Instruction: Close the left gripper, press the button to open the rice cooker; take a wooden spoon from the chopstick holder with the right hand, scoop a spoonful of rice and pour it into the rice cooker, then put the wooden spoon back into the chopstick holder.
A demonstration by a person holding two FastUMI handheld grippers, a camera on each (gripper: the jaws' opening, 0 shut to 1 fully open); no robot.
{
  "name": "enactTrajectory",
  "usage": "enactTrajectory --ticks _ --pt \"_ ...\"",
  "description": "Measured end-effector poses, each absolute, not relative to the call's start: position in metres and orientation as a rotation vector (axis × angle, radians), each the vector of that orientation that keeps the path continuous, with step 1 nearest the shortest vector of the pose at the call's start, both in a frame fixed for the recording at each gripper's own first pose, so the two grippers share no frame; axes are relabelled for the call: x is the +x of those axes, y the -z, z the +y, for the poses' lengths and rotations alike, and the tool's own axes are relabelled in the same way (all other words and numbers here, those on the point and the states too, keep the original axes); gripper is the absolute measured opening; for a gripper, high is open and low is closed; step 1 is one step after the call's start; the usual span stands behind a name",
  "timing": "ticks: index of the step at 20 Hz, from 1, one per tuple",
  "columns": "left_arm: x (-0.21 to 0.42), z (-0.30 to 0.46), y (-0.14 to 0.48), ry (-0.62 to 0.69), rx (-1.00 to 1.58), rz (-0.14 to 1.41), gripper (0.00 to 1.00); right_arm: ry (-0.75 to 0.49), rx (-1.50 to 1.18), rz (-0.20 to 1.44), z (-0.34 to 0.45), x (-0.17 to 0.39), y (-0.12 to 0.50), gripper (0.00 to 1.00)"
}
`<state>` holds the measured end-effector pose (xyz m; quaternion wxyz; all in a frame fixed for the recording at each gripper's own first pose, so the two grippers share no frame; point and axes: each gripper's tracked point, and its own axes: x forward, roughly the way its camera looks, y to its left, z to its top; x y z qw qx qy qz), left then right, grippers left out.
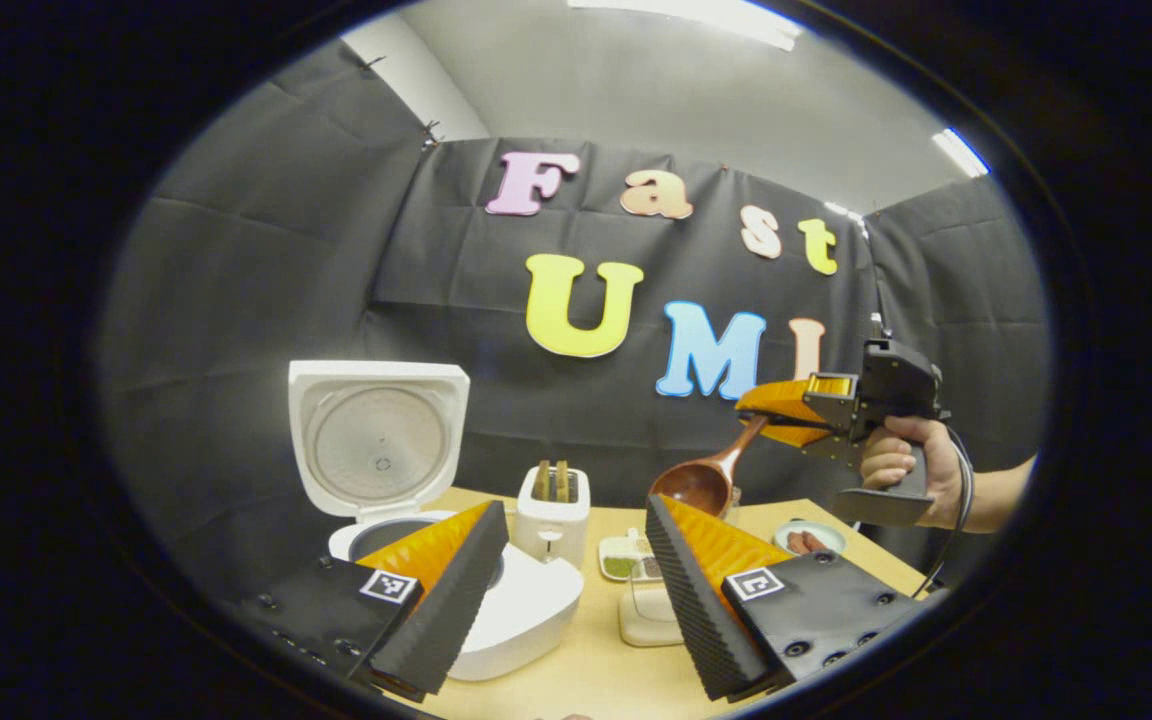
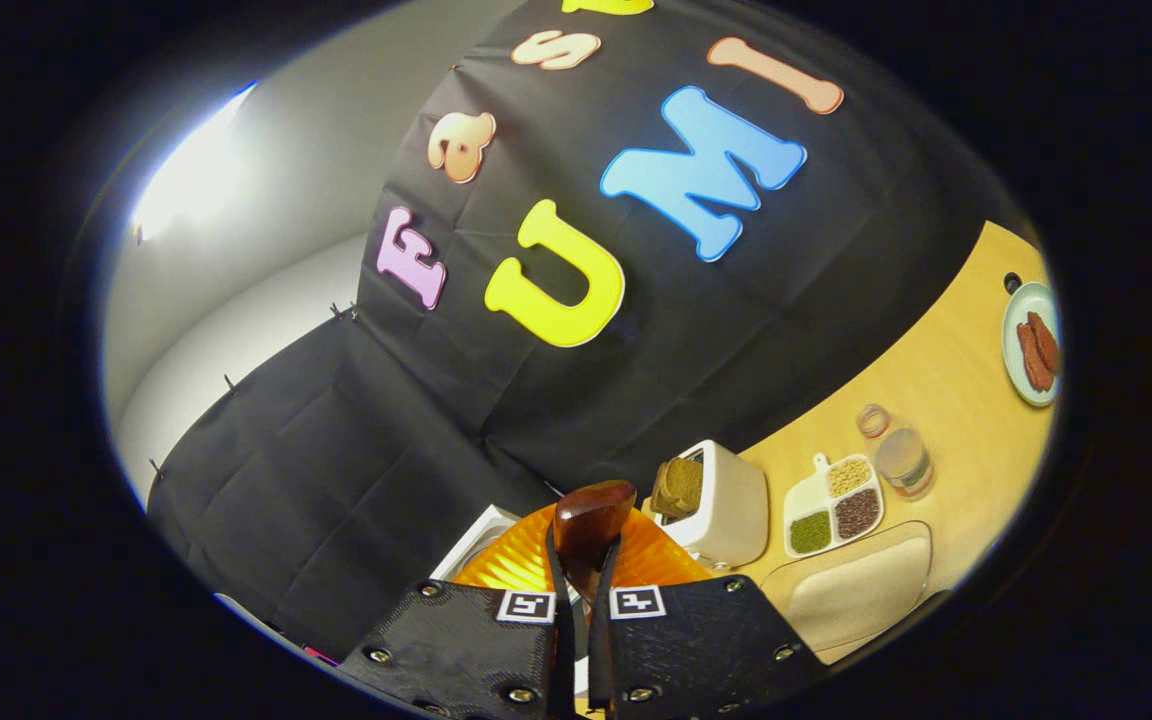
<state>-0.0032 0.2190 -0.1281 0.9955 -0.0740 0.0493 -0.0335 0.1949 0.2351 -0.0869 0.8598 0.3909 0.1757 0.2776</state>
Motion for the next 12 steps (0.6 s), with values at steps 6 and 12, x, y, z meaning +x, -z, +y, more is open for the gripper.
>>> enactTrajectory --ticks 6,12 --pt "0.008 0.172 0.112 0.112 -0.109 0.096 1.0 -0.497 0.821 0.352 0.156 0.169 0.098 0.05" --pt "0.014 0.131 0.105 0.149 -0.087 0.092 0.99 -0.415 0.825 0.339 0.092 0.158 0.108 0.05"
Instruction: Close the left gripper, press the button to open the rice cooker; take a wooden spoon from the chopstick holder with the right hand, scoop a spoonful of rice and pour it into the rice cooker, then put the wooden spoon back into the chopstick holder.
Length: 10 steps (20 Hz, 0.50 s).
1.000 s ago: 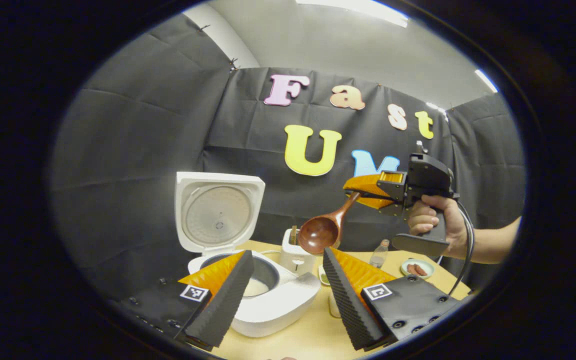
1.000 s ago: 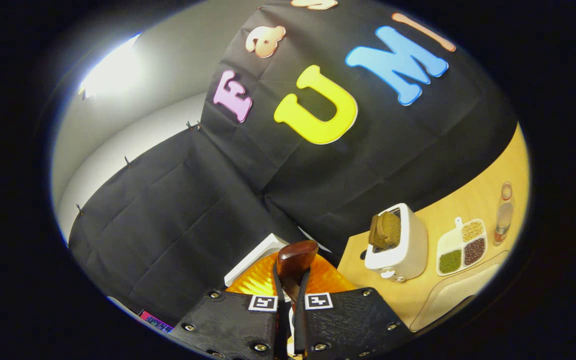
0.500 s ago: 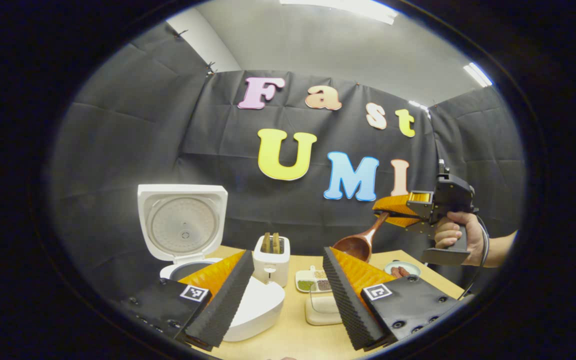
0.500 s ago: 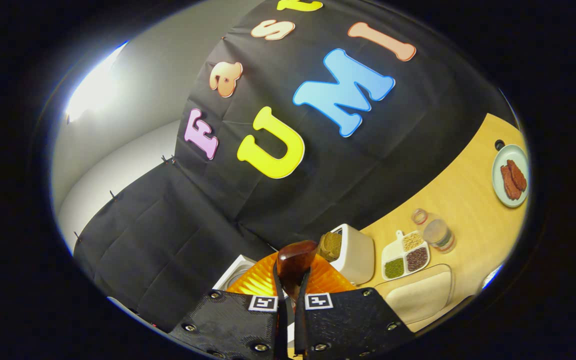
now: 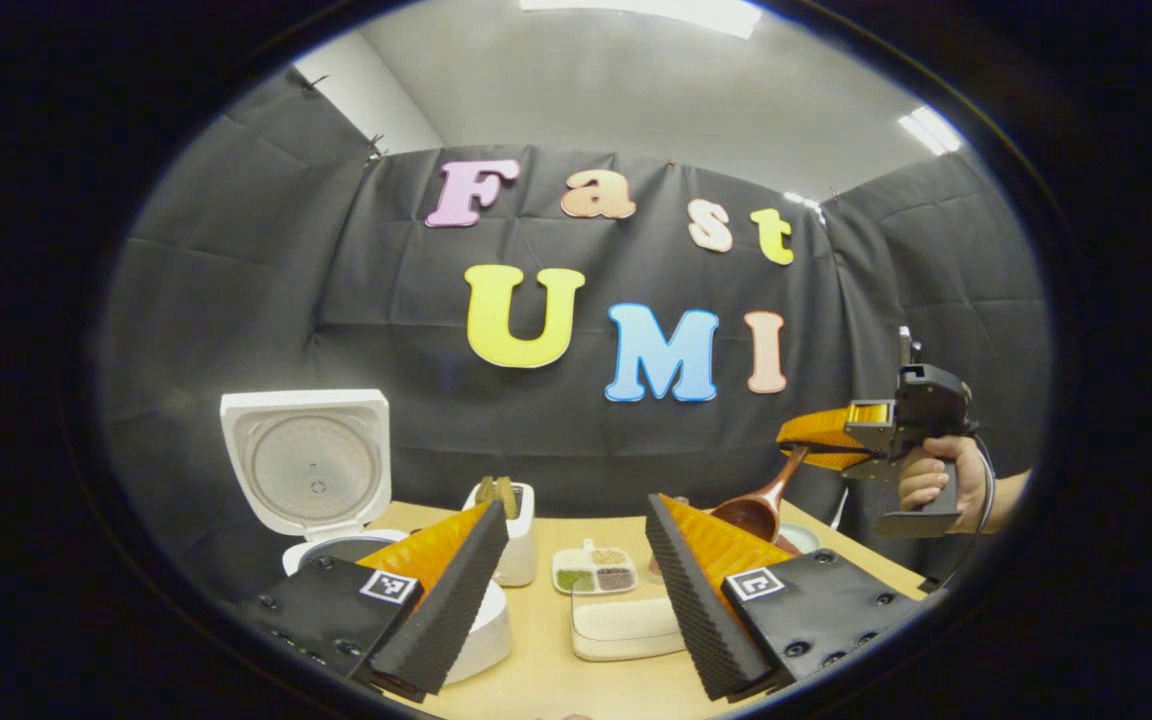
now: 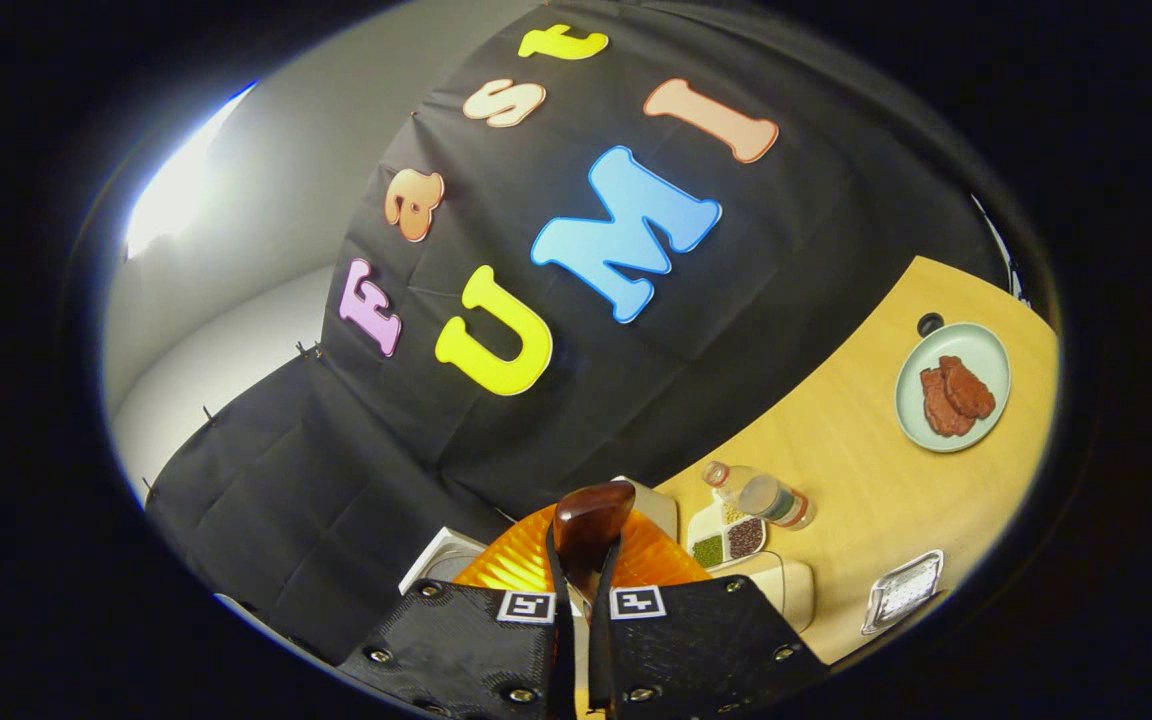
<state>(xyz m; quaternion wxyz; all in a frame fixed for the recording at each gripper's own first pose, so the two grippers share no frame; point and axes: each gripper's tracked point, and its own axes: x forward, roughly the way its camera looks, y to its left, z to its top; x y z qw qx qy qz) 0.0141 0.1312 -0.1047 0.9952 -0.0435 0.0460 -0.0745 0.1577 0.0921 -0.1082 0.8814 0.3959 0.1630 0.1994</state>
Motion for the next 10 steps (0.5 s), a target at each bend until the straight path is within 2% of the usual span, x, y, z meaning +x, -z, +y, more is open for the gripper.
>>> enactTrajectory --ticks 1,2,4,5,10 --pt "0.017 0.126 0.106 0.152 -0.086 0.096 0.96 -0.4 0.816 0.339 0.082 0.157 0.111 0.05" --pt "0.018 0.121 0.106 0.157 -0.089 0.1 0.99 -0.384 0.803 0.338 0.072 0.155 0.113 0.05" --pt "0.017 0.11 0.104 0.165 -0.092 0.098 0.99 -0.349 0.778 0.34 0.053 0.153 0.119 0.05" --pt "0.017 0.105 0.103 0.169 -0.088 0.096 0.96 -0.337 0.772 0.339 0.043 0.153 0.12 0.06" --pt "0.024 0.083 0.095 0.181 -0.07 0.098 1.0 -0.276 0.754 0.345 0.009 0.145 0.136 0.05"
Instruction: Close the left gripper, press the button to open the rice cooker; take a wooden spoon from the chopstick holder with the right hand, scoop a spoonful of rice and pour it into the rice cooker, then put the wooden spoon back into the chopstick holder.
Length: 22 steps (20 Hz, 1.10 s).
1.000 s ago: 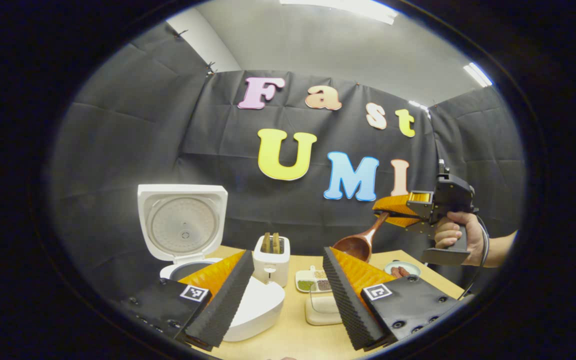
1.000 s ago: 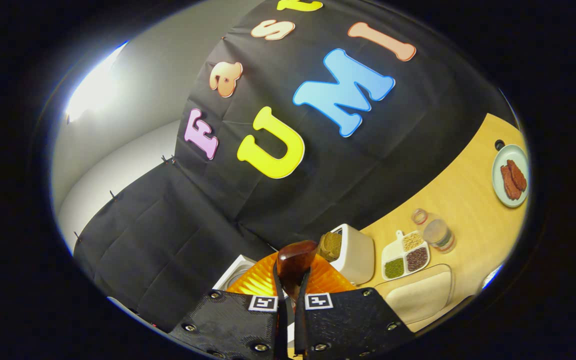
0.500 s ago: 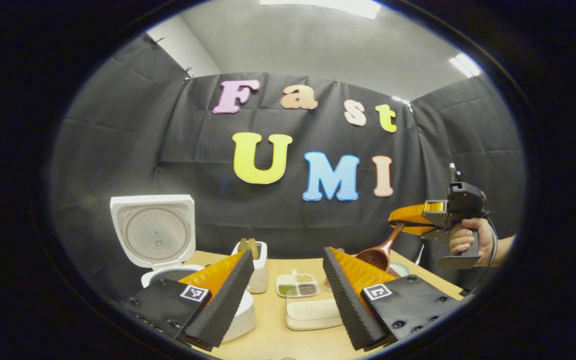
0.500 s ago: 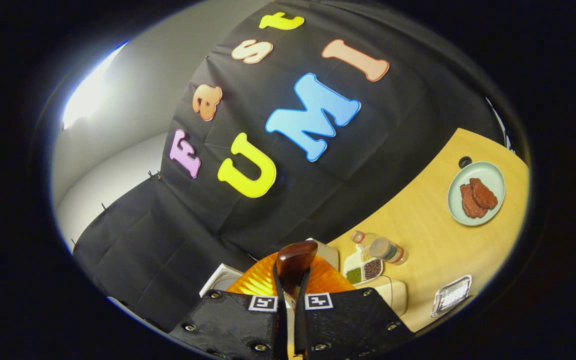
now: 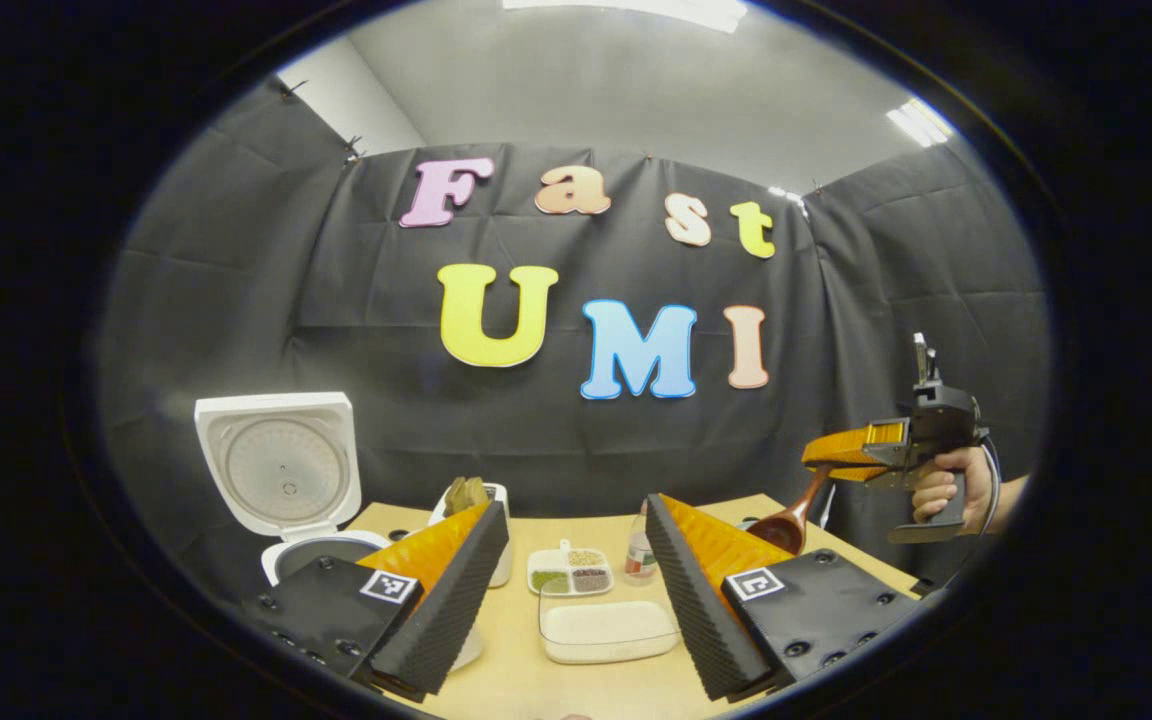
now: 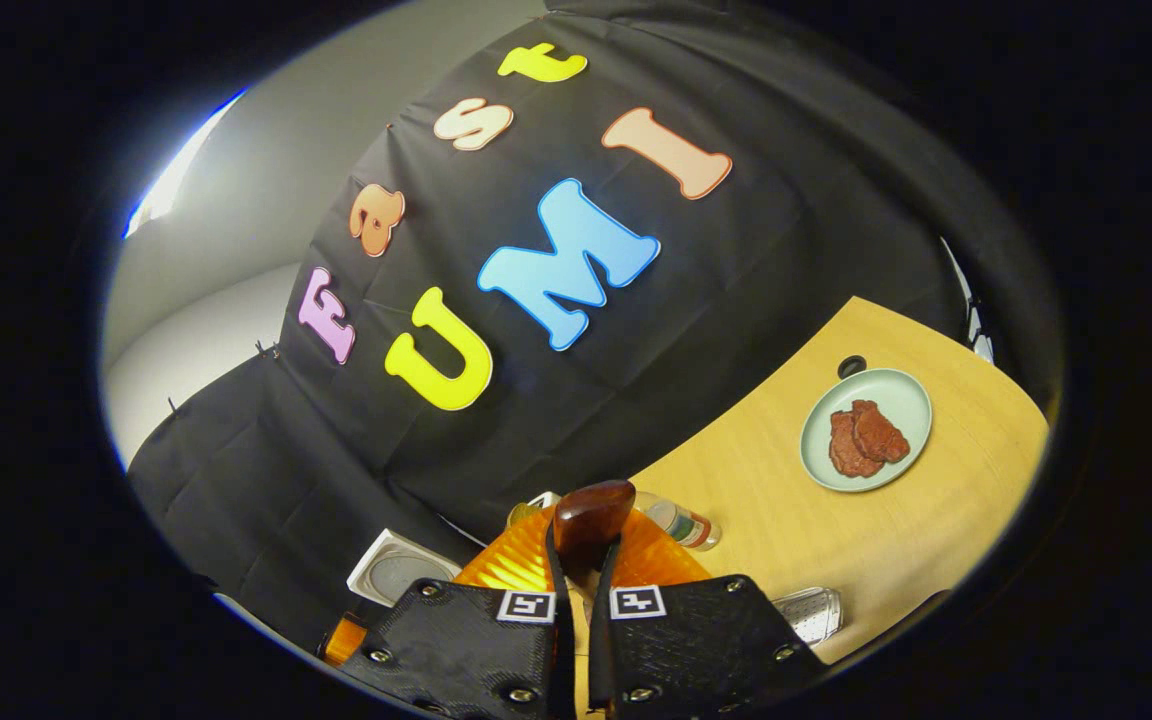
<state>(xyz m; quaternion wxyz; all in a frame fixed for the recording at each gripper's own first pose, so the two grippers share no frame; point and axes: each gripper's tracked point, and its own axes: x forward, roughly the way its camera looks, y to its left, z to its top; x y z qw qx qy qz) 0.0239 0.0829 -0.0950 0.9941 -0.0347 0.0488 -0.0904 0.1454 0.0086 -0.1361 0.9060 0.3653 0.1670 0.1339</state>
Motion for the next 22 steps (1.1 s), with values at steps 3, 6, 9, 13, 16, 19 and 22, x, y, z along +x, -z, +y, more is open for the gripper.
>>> enactTrajectory --ticks 3,6,9,13,16,19,22 --pt "0.022 0.075 0.095 0.184 -0.056 0.103 0.96 -0.241 0.729 0.352 -0.009 0.143 0.148 0.05" --pt "0.019 0.07 0.096 0.183 -0.045 0.113 0.99 -0.208 0.692 0.367 -0.024 0.139 0.164 0.05" --pt "0.018 0.065 0.097 0.183 -0.042 0.124 1.0 -0.171 0.651 0.386 -0.036 0.137 0.184 0.06" --pt "0.019 0.058 0.095 0.188 -0.026 0.129 1.0 -0.13 0.587 0.412 -0.042 0.138 0.21 0.06" --pt "0.019 0.053 0.094 0.189 -0.021 0.134 1.0 -0.107 0.531 0.437 -0.044 0.137 0.231 0.05" --pt "0.018 0.051 0.095 0.184 -0.016 0.145 1.0 -0.096 0.489 0.465 -0.042 0.138 0.249 0.06" --pt "0.015 0.052 0.096 0.172 -0.011 0.153 1.0 -0.097 0.473 0.488 -0.039 0.139 0.262 0.06"
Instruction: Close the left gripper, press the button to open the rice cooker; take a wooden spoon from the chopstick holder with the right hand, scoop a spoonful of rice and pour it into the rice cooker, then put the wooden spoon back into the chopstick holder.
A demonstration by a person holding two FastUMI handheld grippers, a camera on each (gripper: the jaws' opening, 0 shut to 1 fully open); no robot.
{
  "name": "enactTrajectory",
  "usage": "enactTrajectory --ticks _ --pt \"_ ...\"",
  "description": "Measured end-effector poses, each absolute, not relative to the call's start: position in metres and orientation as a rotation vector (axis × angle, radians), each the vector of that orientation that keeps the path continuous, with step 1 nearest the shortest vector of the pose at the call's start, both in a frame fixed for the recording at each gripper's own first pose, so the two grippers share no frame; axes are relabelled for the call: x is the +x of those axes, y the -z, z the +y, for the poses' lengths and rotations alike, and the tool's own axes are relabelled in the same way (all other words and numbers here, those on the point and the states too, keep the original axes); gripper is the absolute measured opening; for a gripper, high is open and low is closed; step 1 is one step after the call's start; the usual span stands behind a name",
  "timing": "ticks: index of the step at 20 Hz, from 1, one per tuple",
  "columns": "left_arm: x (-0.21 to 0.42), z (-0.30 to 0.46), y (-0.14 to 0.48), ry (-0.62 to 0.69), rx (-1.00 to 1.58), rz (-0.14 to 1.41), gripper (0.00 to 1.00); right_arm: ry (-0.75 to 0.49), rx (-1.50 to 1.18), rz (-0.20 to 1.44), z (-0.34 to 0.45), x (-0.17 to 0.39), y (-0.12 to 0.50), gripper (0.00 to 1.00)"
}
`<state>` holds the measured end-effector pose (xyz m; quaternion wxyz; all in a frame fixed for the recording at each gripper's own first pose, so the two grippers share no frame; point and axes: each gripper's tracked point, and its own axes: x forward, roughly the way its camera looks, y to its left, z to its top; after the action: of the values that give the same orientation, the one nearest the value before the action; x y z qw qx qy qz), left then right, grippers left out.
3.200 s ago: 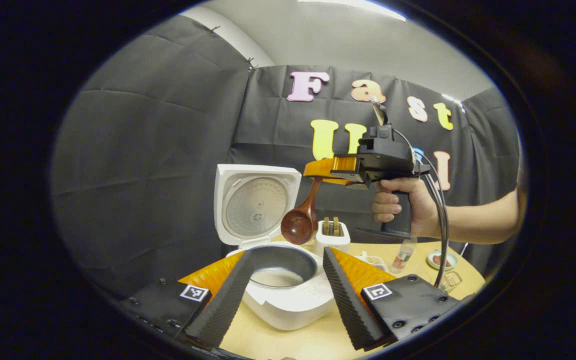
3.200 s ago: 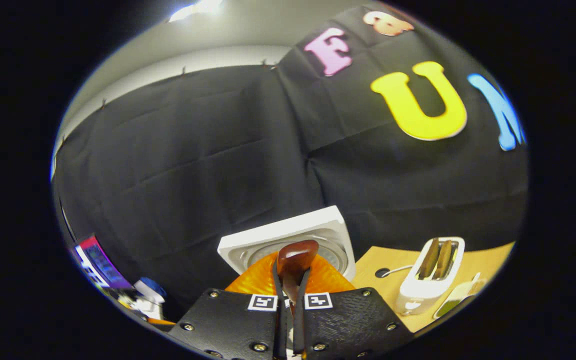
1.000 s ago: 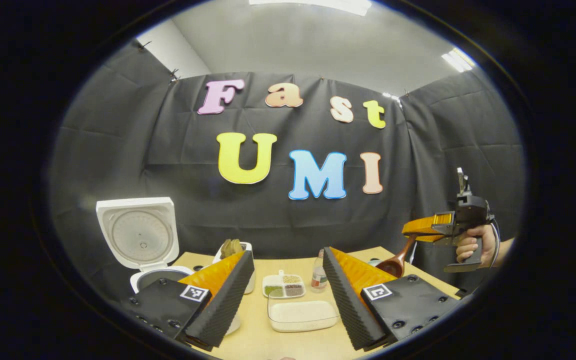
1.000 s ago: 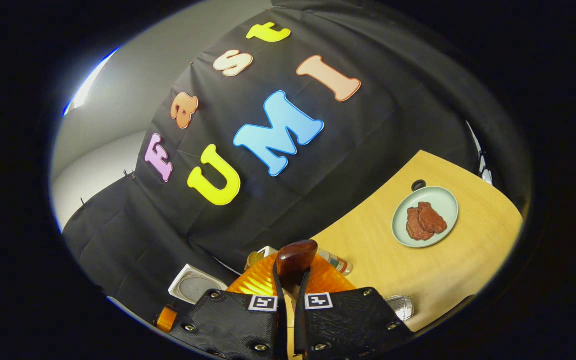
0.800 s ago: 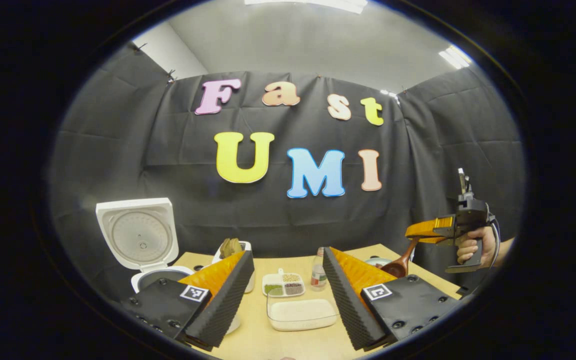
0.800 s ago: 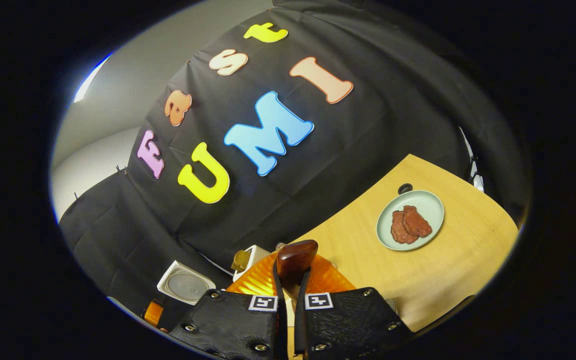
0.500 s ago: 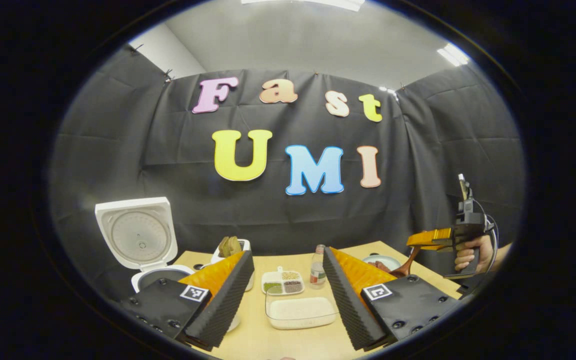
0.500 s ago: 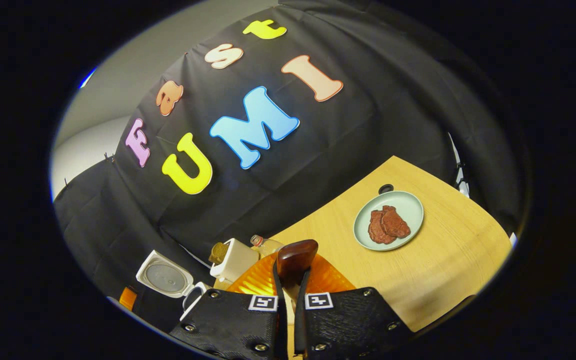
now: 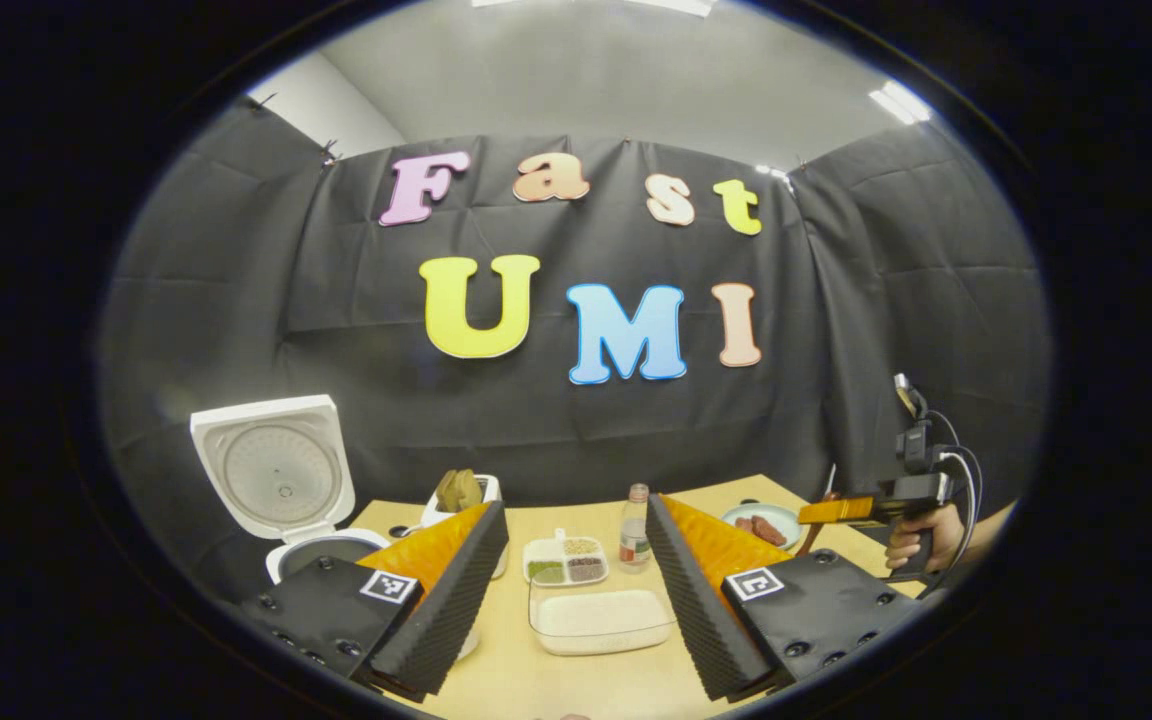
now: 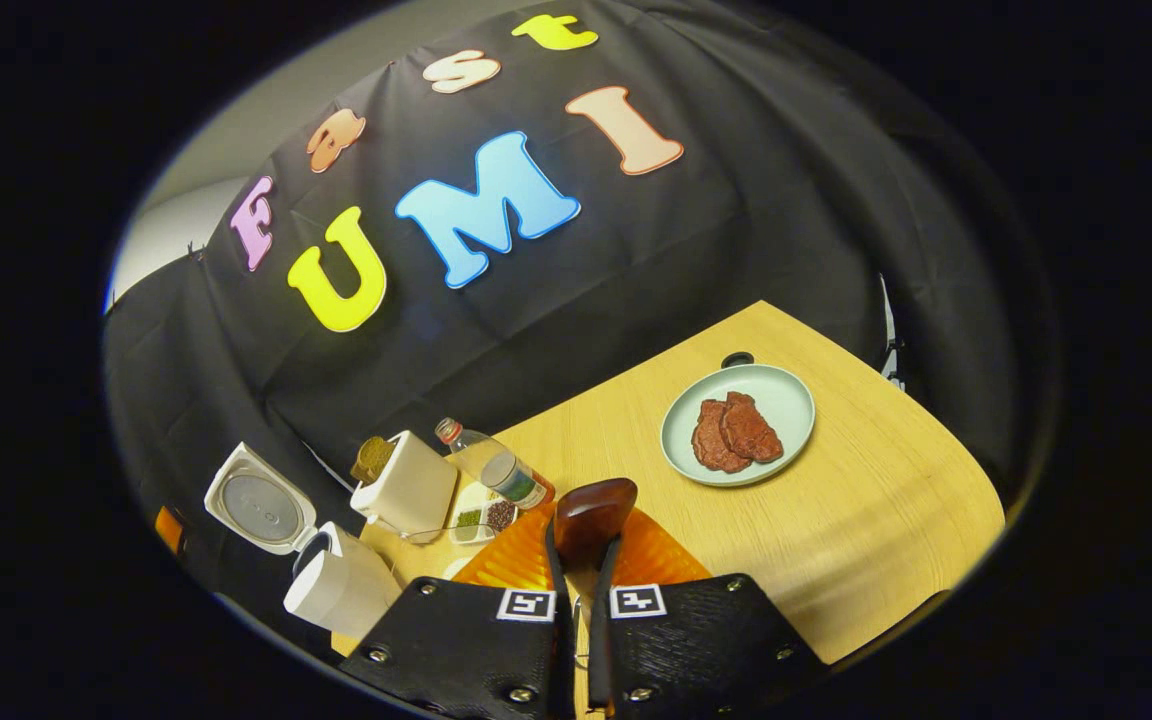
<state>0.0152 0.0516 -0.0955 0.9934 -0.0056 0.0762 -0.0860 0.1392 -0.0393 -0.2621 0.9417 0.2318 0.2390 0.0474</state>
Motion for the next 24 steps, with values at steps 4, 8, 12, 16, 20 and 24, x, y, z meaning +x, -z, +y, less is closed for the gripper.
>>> enactTrajectory --ticks 4,8,12,16,20,24 --pt "0.01 0.058 0.097 0.149 -0.007 0.163 1.0 -0.088 0.424 0.498 -0.032 0.144 0.277 0.06" --pt "0.007 0.065 0.103 0.12 -0.024 0.173 0.99 -0.076 0.401 0.522 -0.024 0.147 0.297 0.06" --pt "0.011 0.068 0.106 0.108 -0.024 0.176 1.0 -0.058 0.369 0.519 -0.024 0.146 0.305 0.08" --pt "0.02 0.062 0.098 0.123 -0.031 0.15 0.99 -0.006 0.313 0.513 -0.05 0.129 0.297 0.51" --pt "0.029 0.062 0.103 0.127 -0.068 0.158 0.96 0.076 0.168 0.386 -0.072 0.1 0.25 0.99" --pt "0.037 0.079 0.108 0.096 -0.08 0.176 1.0 0.048 0.077 0.232 -0.058 0.083 0.166 1.0"
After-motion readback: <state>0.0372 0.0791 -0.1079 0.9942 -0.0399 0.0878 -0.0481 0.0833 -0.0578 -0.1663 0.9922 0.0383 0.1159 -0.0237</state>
